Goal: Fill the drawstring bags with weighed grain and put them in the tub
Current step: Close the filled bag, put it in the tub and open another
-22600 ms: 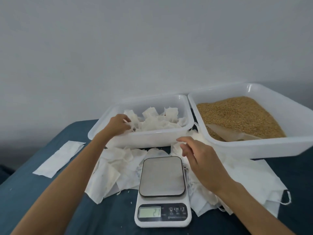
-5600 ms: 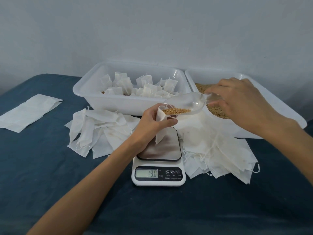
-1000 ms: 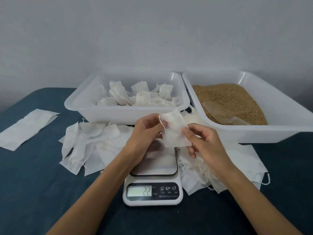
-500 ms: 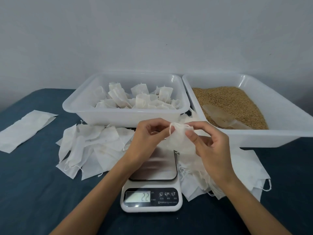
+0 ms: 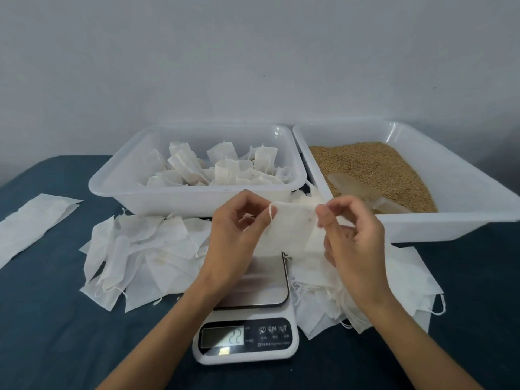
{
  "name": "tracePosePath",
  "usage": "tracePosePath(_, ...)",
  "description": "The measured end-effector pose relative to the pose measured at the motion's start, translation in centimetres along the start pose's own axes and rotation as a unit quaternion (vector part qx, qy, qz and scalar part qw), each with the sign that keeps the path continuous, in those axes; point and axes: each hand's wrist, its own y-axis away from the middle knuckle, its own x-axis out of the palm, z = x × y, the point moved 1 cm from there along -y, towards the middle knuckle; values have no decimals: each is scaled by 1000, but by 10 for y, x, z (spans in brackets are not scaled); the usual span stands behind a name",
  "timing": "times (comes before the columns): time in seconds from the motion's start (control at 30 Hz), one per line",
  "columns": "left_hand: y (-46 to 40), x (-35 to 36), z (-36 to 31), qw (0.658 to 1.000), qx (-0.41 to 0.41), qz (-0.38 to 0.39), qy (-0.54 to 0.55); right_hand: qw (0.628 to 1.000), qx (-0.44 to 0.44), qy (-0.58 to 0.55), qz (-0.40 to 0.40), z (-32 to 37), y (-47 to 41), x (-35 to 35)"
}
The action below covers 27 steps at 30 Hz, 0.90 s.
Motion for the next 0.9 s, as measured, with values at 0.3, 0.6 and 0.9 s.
tracePosePath(0.3,12,17,-2,989,59,97,-96,990,106,-87,44,-1,-7,-1)
tracePosePath(0.6,16,22,-4,996,2,92,-16,992,65,-86,66,0,-4,2)
tracePosePath(0.9,12,19,-1,975,-141,54,162,980,73,-156,102,1,0,10)
